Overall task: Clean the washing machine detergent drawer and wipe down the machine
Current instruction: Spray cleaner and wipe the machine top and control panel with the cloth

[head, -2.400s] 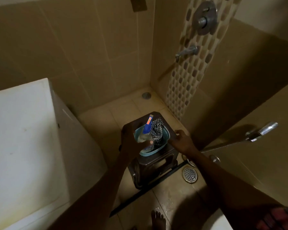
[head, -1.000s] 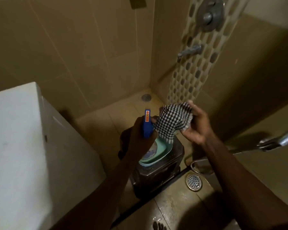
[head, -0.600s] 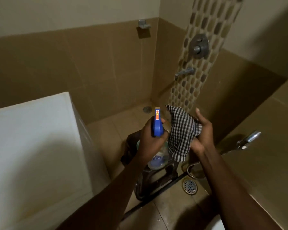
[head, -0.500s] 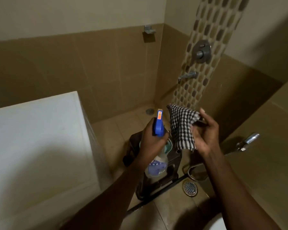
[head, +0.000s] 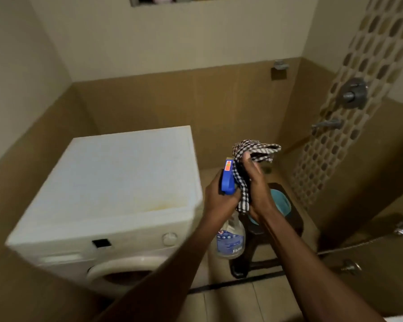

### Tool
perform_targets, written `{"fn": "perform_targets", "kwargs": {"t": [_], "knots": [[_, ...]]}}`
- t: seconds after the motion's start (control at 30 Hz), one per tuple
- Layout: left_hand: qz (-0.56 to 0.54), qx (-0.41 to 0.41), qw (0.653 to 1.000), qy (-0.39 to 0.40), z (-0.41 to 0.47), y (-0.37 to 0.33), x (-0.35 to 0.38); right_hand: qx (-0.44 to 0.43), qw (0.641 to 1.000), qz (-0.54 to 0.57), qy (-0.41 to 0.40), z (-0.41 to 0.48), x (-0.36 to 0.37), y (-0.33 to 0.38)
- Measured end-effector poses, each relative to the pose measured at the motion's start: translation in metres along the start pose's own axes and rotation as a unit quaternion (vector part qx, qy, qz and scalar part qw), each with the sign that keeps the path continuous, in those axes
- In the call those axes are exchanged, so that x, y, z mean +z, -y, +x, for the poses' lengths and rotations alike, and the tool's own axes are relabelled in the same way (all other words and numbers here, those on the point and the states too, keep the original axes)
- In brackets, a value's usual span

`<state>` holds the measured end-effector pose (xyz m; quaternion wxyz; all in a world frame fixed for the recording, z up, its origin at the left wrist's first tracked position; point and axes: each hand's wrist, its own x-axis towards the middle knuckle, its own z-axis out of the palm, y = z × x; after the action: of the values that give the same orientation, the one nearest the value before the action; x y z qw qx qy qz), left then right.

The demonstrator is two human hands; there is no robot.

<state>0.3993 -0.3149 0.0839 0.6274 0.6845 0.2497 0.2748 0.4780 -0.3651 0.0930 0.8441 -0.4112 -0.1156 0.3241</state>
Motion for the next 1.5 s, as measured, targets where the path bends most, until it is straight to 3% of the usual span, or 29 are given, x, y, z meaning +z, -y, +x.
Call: {"fn": "perform_targets", "kwargs": {"t": [0.27,0.43,0.9,1.2,1.5], "knots": [[0.018,-0.029,0.996,-0.084,-0.044,-0.004,-0.112,0.220,0.974,0.038,0.047,-0.022,0.066,-0.070],[0.031,-0.057,0.990,-0.126,-0.063,0.013,-0.200,0.181,0.983,0.019,0.021,-0.024,0.126,-0.105],[0.084,-0.198,0.937,-0.276,-0.104,0.099,-0.437,0.230,0.971,-0.038,0.049,-0.043,0.265,-0.189],[0.073,-0.230,0.926,-0.291,-0.110,0.136,-0.501,0.237,0.968,-0.066,0.047,-0.044,0.304,-0.229],[0.081,-0.264,0.929,-0.246,-0.107,0.159,-0.515,0.242,0.967,-0.065,0.055,-0.032,0.310,-0.247]]}}
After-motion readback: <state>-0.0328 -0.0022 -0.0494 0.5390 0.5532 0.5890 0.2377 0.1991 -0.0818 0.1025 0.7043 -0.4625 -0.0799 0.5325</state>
